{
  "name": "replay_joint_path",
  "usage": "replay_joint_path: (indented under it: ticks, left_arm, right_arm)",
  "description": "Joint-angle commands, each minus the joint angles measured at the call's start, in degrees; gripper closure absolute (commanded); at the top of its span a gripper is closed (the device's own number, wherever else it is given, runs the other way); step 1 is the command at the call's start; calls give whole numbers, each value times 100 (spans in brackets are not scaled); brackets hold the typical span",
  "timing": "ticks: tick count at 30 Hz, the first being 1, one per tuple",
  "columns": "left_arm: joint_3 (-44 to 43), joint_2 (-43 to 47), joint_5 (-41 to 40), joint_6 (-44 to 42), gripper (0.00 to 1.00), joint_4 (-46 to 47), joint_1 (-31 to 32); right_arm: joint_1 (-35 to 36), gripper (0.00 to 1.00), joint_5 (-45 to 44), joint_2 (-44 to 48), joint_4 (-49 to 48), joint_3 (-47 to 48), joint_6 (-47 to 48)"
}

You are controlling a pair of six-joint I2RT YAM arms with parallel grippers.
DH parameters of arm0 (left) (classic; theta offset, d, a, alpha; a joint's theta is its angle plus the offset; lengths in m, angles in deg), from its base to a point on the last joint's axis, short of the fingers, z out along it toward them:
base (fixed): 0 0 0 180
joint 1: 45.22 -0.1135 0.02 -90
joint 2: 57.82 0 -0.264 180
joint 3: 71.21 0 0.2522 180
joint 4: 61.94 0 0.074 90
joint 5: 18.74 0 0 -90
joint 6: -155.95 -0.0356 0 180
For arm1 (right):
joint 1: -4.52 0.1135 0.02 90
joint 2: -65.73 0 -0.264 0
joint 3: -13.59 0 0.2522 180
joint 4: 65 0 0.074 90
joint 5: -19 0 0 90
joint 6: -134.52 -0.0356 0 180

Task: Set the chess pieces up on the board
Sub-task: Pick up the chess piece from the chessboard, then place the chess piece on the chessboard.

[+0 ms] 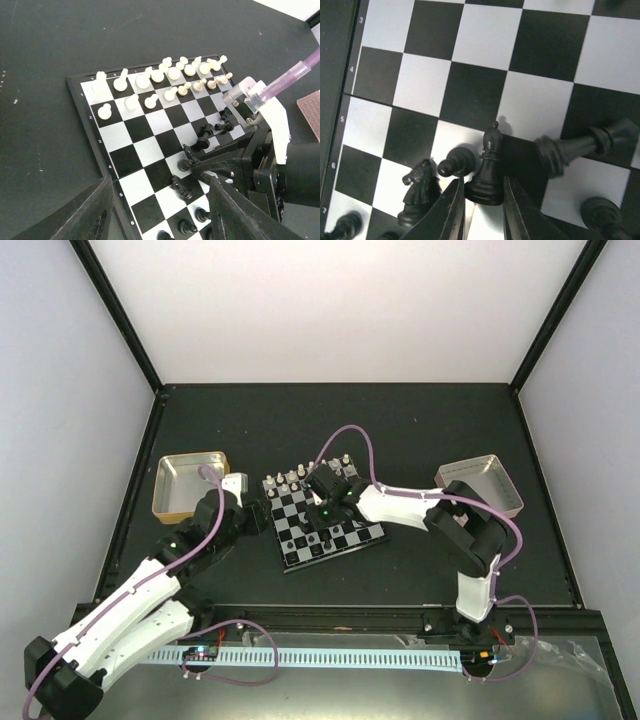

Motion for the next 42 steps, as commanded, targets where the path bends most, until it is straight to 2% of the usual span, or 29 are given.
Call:
replay_joint_path:
  ticks: [1, 10, 18, 22, 26, 29, 34, 42]
  left_arm:
    - [31, -89, 346, 80, 45, 271, -79]
    - [-29, -190, 1308, 286, 40, 669, -216]
    - [-127, -295, 2853, 600, 36, 1293, -552]
    - [-140, -388, 3666, 852, 33, 1766, -736]
    - [-234, -575, 4293, 934, 34, 1957, -805]
    - [-350, -701, 4489, 866, 42, 1861, -833]
    - [-540, -859, 4596, 601, 66, 1519, -843]
    - [-587, -1022, 4791, 512, 98, 1602, -847]
  right_arm:
    - [-11, 86, -256, 496, -778, -448, 234]
    - [-37, 86, 112, 1369, -2524, -1369, 899]
    - [-40, 86, 1329, 2361, -3972, -2356, 1304]
    - [-36, 85, 2013, 2646, -4236, -2602, 1467]
    - [-36, 85, 2334, 2864, -4422, -2751, 1523]
    - [-42, 85, 2407, 3014, -4513, -2823, 1533]
    - [-42, 85, 2449, 3157, -4506, -2848, 1558]
    - [-41, 83, 2381, 3172, -4370, -2836, 1515]
